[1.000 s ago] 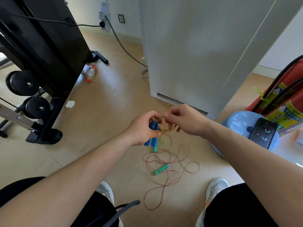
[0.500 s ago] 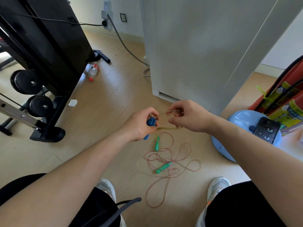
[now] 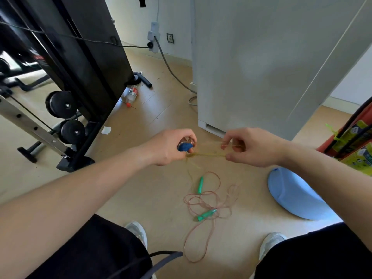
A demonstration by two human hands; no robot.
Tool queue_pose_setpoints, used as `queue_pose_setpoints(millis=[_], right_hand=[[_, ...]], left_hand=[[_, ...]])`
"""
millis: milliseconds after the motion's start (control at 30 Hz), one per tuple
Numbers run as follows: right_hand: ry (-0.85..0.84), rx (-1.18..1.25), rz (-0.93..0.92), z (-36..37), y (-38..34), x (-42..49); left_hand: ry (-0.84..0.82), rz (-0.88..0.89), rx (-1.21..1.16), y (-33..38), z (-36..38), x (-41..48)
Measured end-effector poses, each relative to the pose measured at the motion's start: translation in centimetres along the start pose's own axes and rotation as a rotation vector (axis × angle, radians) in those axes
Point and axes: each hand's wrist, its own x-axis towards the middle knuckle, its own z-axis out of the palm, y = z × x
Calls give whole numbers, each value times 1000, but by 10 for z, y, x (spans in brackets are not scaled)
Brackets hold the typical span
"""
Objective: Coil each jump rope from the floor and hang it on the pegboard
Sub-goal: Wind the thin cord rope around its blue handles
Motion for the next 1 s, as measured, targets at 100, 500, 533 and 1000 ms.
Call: queue_pose_setpoints(millis=[100,500,533,1000], right_hand=[[87,54,7,4,-1,-1],[51,-36,164,-1,22,16],[55,-31,175,1,24,18],[151,40,-137,35,-18,26]], left_hand=[[20,0,37,0,3,-4],[-86,-93,-179,2,25,7],[-91,-106,-199,1,25,7],[-38,-111,-461,0,17,10]])
